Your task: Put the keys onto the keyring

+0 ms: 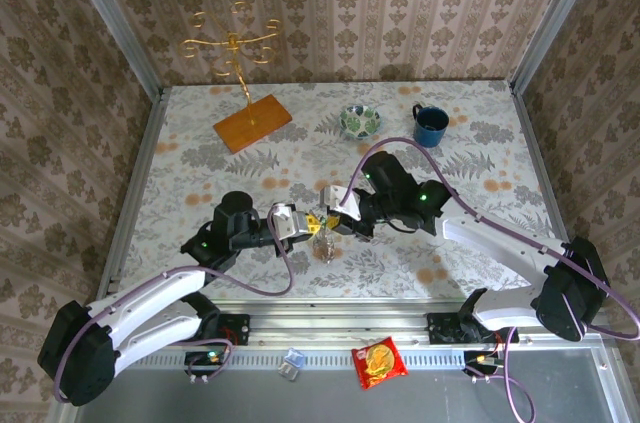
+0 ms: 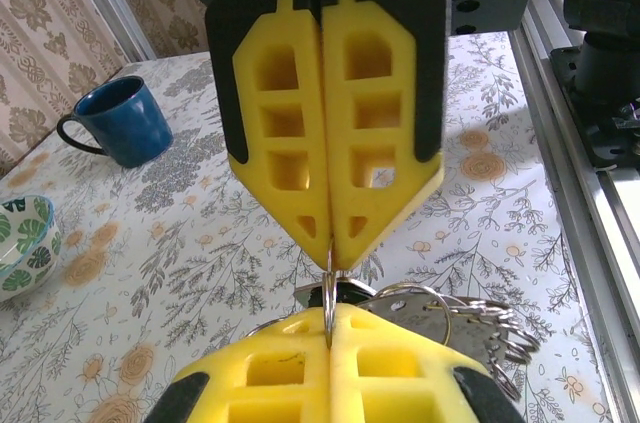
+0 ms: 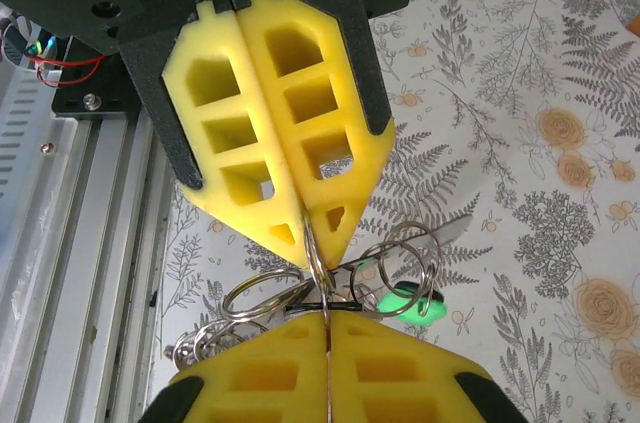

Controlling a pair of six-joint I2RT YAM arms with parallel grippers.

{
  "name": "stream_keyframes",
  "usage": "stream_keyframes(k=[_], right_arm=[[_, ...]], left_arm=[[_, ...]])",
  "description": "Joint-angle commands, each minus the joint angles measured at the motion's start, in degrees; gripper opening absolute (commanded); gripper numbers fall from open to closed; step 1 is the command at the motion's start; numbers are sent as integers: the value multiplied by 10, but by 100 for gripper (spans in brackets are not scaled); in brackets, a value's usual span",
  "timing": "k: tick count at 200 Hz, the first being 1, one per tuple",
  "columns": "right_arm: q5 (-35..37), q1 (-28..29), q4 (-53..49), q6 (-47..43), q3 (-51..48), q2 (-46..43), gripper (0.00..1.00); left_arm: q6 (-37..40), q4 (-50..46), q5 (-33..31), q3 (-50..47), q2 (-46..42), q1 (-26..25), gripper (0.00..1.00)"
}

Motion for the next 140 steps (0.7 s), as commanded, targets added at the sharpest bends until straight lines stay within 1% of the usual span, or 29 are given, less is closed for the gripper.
stream_keyframes(k=[1, 25, 54, 83, 90, 105, 113, 140], right_arm=[[9, -6, 2, 7, -10, -9, 4], [15, -9, -1, 7, -10, 10, 0], [4, -8, -3, 11, -5, 26, 0], [-7, -9, 11, 17, -7, 13, 0], [-9, -10, 14, 16, -8, 10, 2], [-18, -11, 30, 20, -16, -2, 13], [-24, -11, 44, 22, -25, -10, 17], [-47, -11, 82, 27, -47, -31, 21]], left_arm=[[-7, 33, 23, -2, -3, -1, 0], [-8, 44, 30, -5, -4, 0, 0], [-7, 51, 30, -5, 0, -4, 0], [-4, 50, 27, -6, -1, -6, 0], [-4, 50, 27, -8, 0, -6, 0], [-8, 57, 27, -10, -1, -6, 0], [-13, 64, 27, -13, 0, -5, 0], [-35, 98, 29, -26, -1, -6, 0]])
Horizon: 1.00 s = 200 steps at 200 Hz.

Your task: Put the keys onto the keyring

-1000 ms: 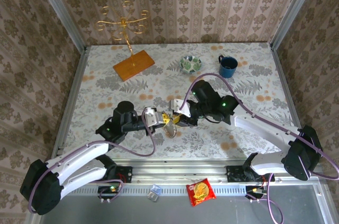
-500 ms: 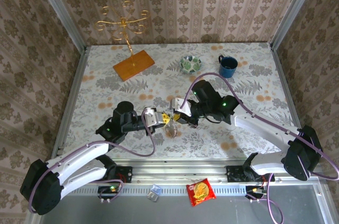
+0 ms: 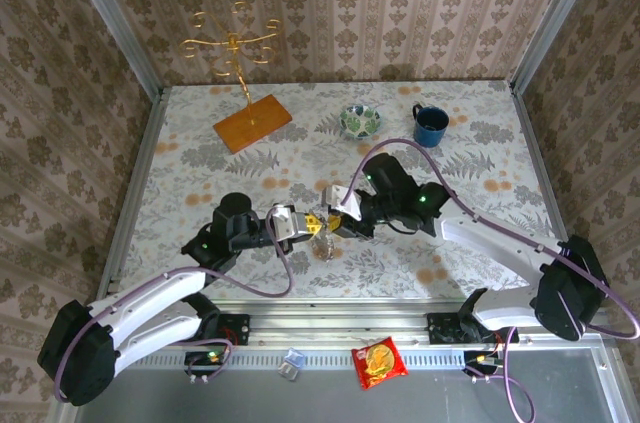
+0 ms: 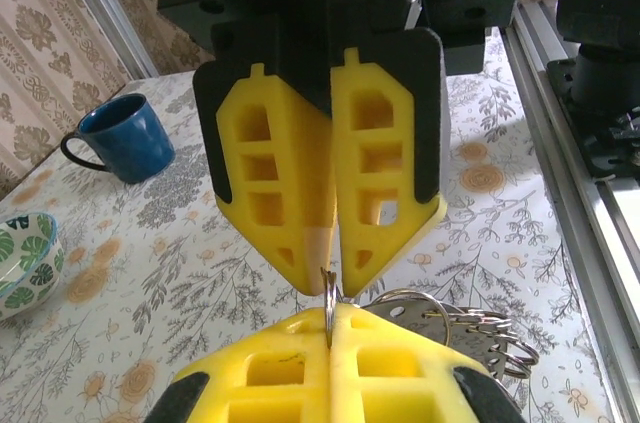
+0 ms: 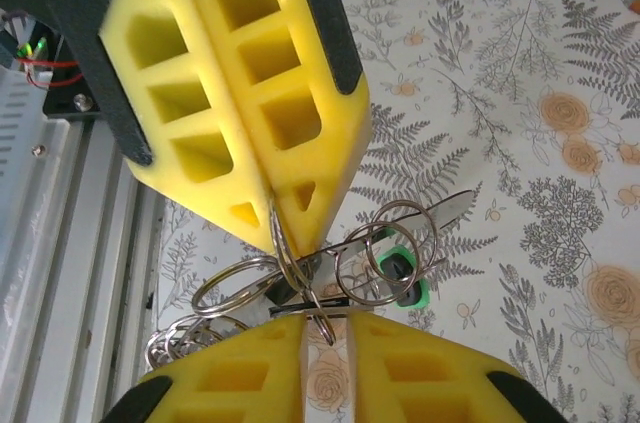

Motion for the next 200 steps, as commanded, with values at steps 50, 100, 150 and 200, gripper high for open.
stream_keyframes(k=[50, 100, 150, 200], right_arm=[[-55, -1, 69, 28, -21, -17, 22], [-65, 0, 89, 36, -19, 1, 21], [-72, 0, 80, 25, -7, 10, 0], [-31, 12, -33, -52, 50, 25, 0]], left_arm=[[-62, 112, 25, -30, 2, -4, 0], [-85, 150, 25, -43, 2, -5, 0], [-98, 173, 1, -54, 10, -4, 0], [-25, 18, -52, -14, -15, -5, 23]])
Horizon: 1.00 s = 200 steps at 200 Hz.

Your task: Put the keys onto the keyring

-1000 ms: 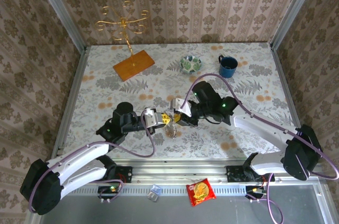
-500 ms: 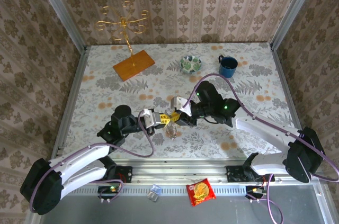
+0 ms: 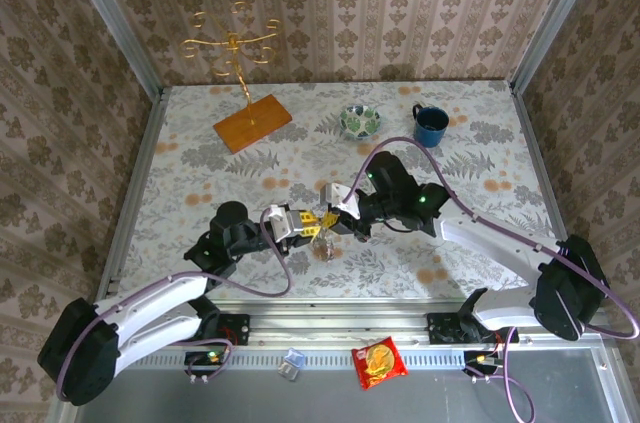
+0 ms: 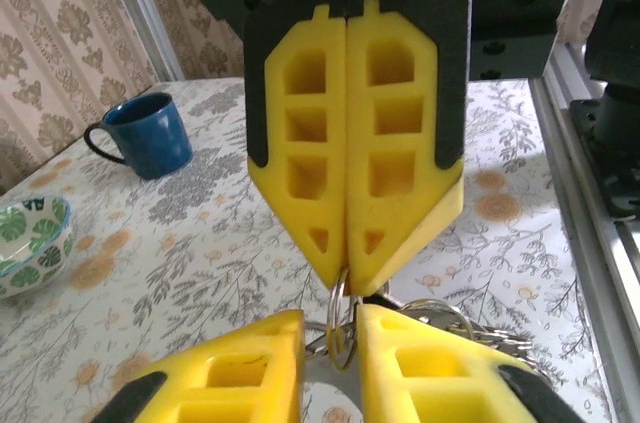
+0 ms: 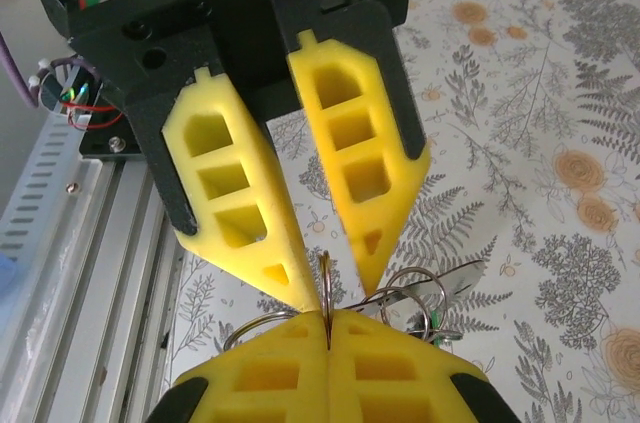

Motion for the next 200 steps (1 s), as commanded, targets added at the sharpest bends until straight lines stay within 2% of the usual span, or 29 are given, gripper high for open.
stream_keyframes(k=[1, 49, 76, 83, 94, 117, 164, 200], right_arm=[[17, 11, -70, -53, 47, 14, 0], [64, 43, -146, -101, 110, 36, 0], [50, 46, -123, -79, 113, 32, 0], [48, 44, -108, -70, 104, 25, 6], [45, 34, -80, -49, 85, 12, 17], [33, 9, -44, -13, 43, -8, 25], [47, 0, -38, 1, 11, -6, 28], [52, 0, -38, -9, 9, -2, 26]], left_arm=[[45, -78, -24, 38, -12, -5, 23], [83, -150, -22, 76, 2, -6, 19], [89, -152, -12, 81, 9, -6, 5], [87, -149, -8, 80, 9, -6, 0], [81, -135, -4, 75, 8, -5, 0], [62, -91, 7, 55, 6, -5, 0], [44, -47, 19, 39, 5, -5, 0], [45, -49, 21, 40, 5, -5, 0]])
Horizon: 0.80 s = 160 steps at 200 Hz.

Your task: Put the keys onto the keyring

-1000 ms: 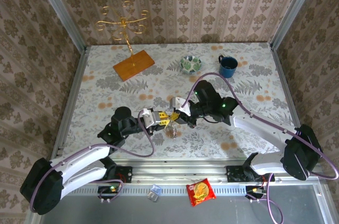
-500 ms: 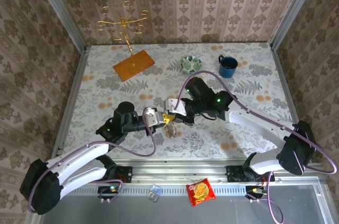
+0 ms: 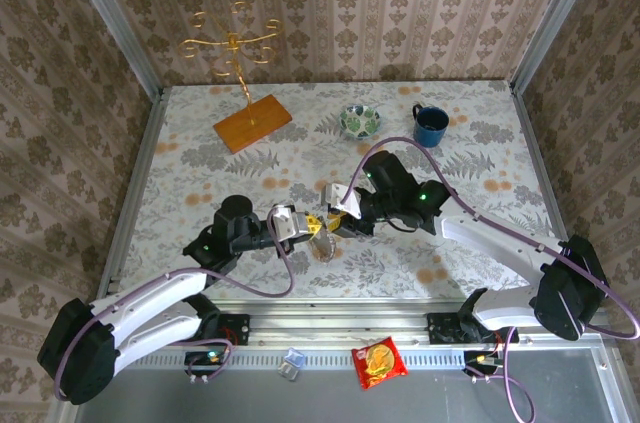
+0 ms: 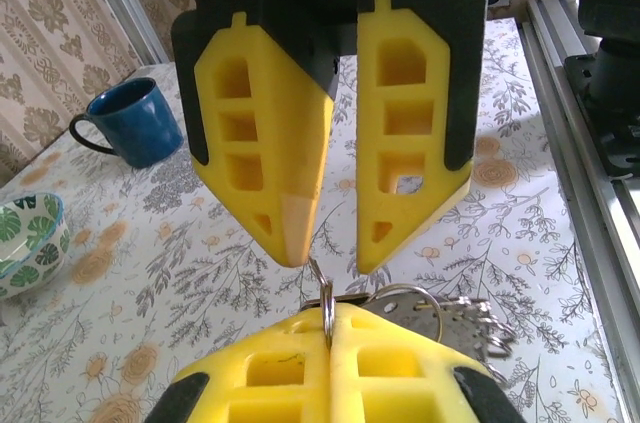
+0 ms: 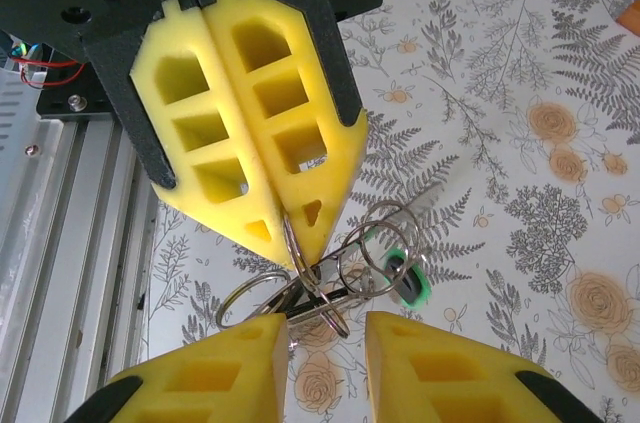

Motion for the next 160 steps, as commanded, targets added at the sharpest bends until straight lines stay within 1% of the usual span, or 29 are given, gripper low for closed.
stream_keyframes(k=[1, 13, 29, 49, 52, 59, 101, 123, 135, 144, 160], right_arm=[[-4, 0, 10, 5, -5, 1, 26], [-4, 0, 7, 1, -2, 0, 22], [-5, -1, 4, -1, -2, -2, 13], [-4, -1, 0, -5, -3, -2, 5], [-3, -1, 0, -6, -3, -2, 3], [-3, -2, -2, -7, -4, -2, 0], [13, -3, -7, -9, -3, 24, 0], [2, -3, -9, -4, 4, 24, 0], [-1, -4, 9, 4, -5, 8, 11], [-6, -4, 26, 8, -13, -6, 17], [-16, -7, 50, 12, -30, -27, 20]], left_arm=[[-12, 31, 18, 0, -1, 0, 0], [-11, 31, 18, 0, -1, 0, 0], [-11, 34, 18, 0, 0, 0, 0], [-13, 38, 18, 0, 0, 1, 0], [-13, 38, 32, 0, 0, 1, 0], [-15, 42, 36, 0, -1, 1, 0], [-24, 64, 47, -2, 2, 1, 0], [-25, 65, 48, -2, 2, 2, 0], [-26, 66, 46, -6, 1, 2, 0], [-29, 69, 45, -9, 1, 1, 0], [-35, 82, 43, -18, 1, 1, 0]])
